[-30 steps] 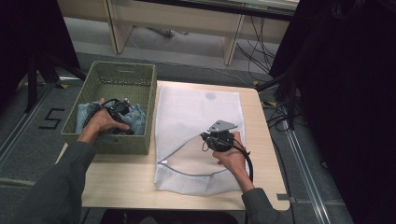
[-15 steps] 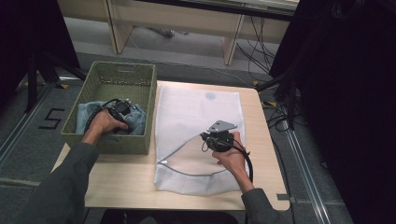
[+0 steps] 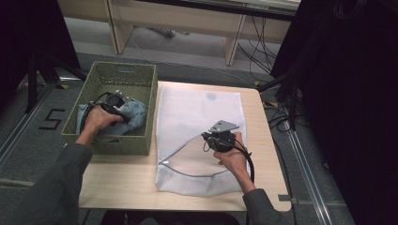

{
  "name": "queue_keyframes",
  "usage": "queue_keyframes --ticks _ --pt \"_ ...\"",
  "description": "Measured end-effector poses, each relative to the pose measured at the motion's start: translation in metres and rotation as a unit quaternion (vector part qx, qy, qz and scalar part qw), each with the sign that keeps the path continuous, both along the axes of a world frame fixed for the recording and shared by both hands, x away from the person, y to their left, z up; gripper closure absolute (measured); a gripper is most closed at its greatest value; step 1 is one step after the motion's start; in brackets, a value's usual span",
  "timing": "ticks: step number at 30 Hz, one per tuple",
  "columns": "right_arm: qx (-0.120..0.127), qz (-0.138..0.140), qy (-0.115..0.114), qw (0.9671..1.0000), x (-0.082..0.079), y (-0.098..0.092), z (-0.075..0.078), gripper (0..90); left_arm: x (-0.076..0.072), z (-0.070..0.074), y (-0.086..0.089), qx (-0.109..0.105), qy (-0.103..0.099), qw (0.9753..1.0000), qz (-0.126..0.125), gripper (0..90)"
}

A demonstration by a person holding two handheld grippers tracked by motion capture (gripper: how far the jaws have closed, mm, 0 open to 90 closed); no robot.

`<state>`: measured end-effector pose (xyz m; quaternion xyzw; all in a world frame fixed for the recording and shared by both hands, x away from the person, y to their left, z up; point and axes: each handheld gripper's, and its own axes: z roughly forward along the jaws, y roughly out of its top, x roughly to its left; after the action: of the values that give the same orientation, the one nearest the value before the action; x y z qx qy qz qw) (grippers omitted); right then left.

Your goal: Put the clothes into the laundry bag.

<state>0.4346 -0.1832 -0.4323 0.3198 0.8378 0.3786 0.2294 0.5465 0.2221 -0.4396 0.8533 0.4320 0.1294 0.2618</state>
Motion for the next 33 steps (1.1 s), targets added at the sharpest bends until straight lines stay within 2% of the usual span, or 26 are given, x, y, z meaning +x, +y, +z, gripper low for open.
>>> queue_keyframes --ticks 2,3,5,6,7,9,12,14,19,22,24,25,26,28,29,31,33 --pt "0.004 -0.002 -0.004 1.0 0.0 0.0 0.0 89.3 -0.001 0.01 0.006 -0.016 -0.006 0.9998 0.003 68.2" --pt "0.003 -0.001 -0.004 1.0 0.0 0.0 0.0 89.3 -0.002 0.015 0.009 -0.021 -0.018 0.9996 0.009 68.5" --pt "0.003 -0.001 -0.008 1.0 0.0 0.0 0.0 89.3 -0.003 0.024 0.016 -0.041 -0.025 0.9987 0.019 68.7" --pt "0.004 0.0 -0.007 1.0 0.0 0.0 0.0 89.3 -0.004 0.027 0.019 -0.044 -0.035 0.9982 0.024 68.8" --pt "0.004 -0.002 -0.01 0.9999 0.0 0.001 0.0 89.3 -0.004 0.032 0.022 -0.057 -0.037 0.9973 0.028 68.9" --pt "0.004 -0.001 -0.007 1.0 0.0 0.001 0.002 89.3 -0.006 0.041 0.027 -0.087 -0.053 0.9937 0.045 69.2" --pt "0.007 -0.002 -0.006 1.0 -0.001 0.002 0.003 89.3 -0.011 0.057 0.033 -0.111 -0.071 0.9904 0.042 69.4" --pt "0.005 0.001 -0.012 0.9999 0.0 0.001 0.004 89.4 -0.014 0.067 0.036 -0.118 -0.077 0.9894 0.036 69.5" --pt "0.006 -0.001 -0.015 0.9999 0.0 0.002 0.004 89.5 -0.027 0.098 0.037 -0.144 -0.098 0.9841 0.036 69.9" --pt "0.002 0.004 -0.015 0.9999 0.0 0.001 0.005 89.5 -0.036 0.116 0.036 -0.147 -0.109 0.9826 0.032 70.1" --pt "0.006 -0.002 -0.016 0.9998 -0.001 0.002 0.004 89.5 -0.043 0.128 0.036 -0.15 -0.116 0.9815 0.028 70.4" --pt "0.005 -0.001 -0.007 1.0 -0.001 0.001 0.006 89.5 -0.047 0.134 0.035 -0.156 -0.125 0.9795 0.027 70.6" --pt "0.007 -0.003 -0.015 0.9999 -0.001 0.002 0.005 89.5 -0.051 0.14 0.036 -0.158 -0.129 0.9786 0.026 70.7" --pt "0.004 -0.001 -0.011 0.9999 -0.001 0.001 0.006 89.5 -0.058 0.149 0.036 -0.169 -0.137 0.9757 0.022 71.2" --pt "0.004 -0.002 -0.007 1.0 -0.001 0.001 0.006 89.6 -0.064 0.156 0.036 -0.178 -0.144 0.9732 0.018 71.3" --pt "0.008 -0.006 -0.016 0.9998 0.0 0.002 0.006 89.6 -0.071 0.165 0.038 -0.186 -0.151 0.9707 0.013 71.5" --pt "0.004 -0.003 -0.007 1.0 -0.001 0.002 0.007 89.6 -0.08 0.177 0.039 -0.193 -0.157 0.9686 0.002 71.5"
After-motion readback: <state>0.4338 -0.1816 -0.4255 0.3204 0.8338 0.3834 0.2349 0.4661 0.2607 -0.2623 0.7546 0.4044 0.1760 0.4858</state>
